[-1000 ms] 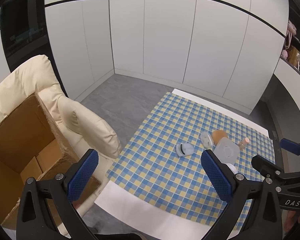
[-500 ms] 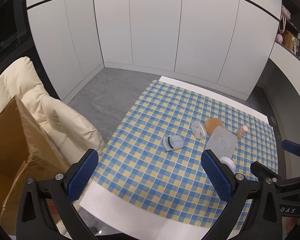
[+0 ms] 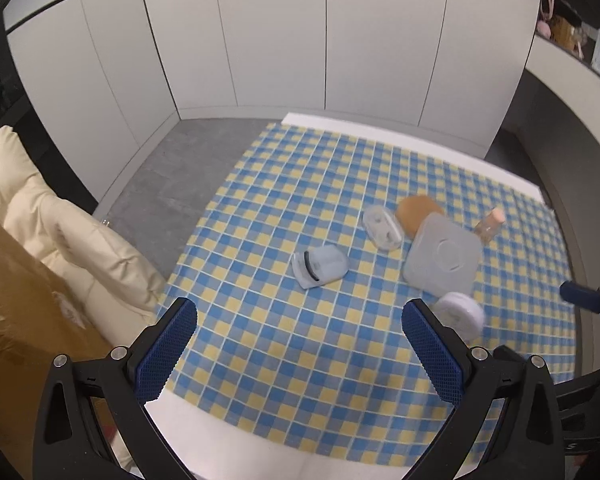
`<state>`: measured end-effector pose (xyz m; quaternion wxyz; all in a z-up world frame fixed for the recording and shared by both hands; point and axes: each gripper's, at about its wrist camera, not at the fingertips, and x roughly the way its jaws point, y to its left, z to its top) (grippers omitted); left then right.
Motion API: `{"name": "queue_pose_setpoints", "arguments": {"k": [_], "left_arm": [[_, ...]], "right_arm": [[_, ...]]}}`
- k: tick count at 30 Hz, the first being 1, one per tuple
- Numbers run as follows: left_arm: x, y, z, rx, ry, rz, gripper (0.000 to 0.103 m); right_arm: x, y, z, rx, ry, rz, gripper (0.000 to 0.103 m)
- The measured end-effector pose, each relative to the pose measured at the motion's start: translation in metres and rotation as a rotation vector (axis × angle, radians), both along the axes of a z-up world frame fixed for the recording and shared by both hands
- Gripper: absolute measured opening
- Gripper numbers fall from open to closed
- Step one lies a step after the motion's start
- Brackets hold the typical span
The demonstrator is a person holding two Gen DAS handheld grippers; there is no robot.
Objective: Organize objects
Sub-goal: 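Move both open tools over the checked tablecloth toward the objects, then close the left tool on the frosted jar while the right tool grasps the white round container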
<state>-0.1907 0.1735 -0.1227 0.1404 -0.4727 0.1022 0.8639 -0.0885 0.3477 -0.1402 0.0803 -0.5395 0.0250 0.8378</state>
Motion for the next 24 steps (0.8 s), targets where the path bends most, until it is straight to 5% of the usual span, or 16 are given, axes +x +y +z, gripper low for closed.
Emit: {"name": "queue_pose_setpoints", "arguments": {"k": [6,9,15,20,24], "left_arm": [[-0.019,0.004,-0.038,-0.016,-0.065,0.012,0.102],[-0.028,0.005,-0.054,-0.025,-0.091,0.012,0.102],[-0.042,0.012,-0.078,-0.039,-0.122,0.007,0.102],[-0.053,0.022,-0.088,-0.028,-0.137,-0.001,0.102],[-0.062,0.032,-0.095,-0.035,-0.142,0.012,0.101]], "right_arm": [[-0.022,0.006,-0.029,-0.042,-0.042,0.005,0.103],[-0.031,0.008,-0.047,-0.08,-0.069,0.011,0.093],[-0.04,0.002,-0.069,-0.119,-0.082,0.039,0.06],[-0.041,-0.004,-0.07,-0.126,-0.061,0.075,0.017],[-0.041,0.0,-0.067,-0.125,-0.054,0.064,0.017]]}}
